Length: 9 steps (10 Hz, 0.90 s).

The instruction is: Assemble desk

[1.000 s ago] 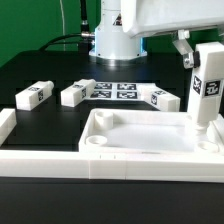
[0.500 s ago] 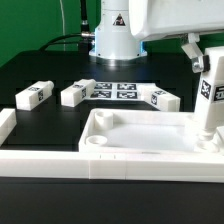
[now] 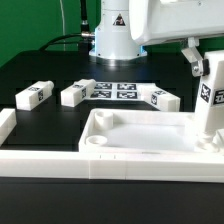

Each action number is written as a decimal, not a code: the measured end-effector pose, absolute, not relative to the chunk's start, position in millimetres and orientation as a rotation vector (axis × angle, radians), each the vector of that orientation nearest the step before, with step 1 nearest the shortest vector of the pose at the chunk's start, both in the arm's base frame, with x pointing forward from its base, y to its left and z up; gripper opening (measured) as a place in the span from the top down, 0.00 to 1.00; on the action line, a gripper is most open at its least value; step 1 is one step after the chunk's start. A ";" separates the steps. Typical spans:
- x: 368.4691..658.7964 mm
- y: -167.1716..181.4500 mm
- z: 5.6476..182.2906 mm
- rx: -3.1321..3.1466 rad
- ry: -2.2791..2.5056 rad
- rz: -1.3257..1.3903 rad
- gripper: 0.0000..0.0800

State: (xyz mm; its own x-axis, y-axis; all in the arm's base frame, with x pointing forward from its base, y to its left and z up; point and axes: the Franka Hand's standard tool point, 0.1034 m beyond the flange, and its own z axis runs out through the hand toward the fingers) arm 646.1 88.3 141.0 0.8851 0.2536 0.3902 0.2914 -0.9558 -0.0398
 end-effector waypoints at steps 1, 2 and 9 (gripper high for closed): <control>645.6 88.5 139.3 -2.956 -0.428 -0.588 0.64; 645.1 88.7 137.9 -2.956 -0.429 -0.584 0.64; 644.1 89.7 133.2 -2.956 -0.428 -0.580 0.64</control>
Offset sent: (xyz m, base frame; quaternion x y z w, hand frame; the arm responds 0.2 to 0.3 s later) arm 0.0094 -0.0007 0.0037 -0.0027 0.0027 -0.0150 0.9999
